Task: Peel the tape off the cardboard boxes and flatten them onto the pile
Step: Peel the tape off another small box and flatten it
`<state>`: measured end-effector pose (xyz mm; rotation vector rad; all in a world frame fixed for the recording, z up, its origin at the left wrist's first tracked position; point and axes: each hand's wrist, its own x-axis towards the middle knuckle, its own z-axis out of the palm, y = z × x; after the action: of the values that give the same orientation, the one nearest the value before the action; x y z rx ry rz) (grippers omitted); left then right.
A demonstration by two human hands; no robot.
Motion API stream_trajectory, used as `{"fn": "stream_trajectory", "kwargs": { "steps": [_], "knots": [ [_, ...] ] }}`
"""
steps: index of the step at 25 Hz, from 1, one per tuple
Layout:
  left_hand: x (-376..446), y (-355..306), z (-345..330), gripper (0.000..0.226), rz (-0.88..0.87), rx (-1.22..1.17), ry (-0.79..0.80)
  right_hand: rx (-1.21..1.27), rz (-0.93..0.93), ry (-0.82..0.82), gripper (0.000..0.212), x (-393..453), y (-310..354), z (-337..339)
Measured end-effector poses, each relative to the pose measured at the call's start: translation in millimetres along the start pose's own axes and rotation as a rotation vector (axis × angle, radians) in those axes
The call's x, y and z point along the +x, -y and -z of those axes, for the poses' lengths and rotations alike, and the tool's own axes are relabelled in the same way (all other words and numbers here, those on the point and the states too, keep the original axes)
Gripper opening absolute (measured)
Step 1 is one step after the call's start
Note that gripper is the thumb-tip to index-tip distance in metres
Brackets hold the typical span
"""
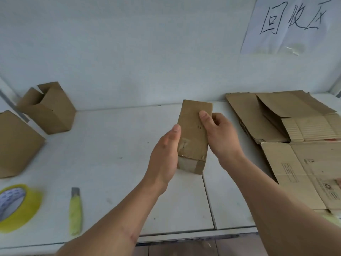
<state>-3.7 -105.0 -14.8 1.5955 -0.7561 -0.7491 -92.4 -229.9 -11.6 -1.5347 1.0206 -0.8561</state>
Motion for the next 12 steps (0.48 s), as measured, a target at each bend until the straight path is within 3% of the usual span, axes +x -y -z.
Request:
{"fn": "stream_trajectory", "kwargs": {
  "steps": [3,7,12],
  "knots": [
    [4,9,9,0.070,0.016,0.043,-0.058,0.028,-0.088,0.057,0.057,0,-3,-6],
    [0,7,3,0.043,-0.159,0.148,-0.122,0.031,-0.139,0.133,0.040,-4,-2,-2],
    [2,13,11,0.047,-0.381,0.454,-0.104,0.035,-0.086,0.140,0.030,-12,-6,3]
  ]
}}
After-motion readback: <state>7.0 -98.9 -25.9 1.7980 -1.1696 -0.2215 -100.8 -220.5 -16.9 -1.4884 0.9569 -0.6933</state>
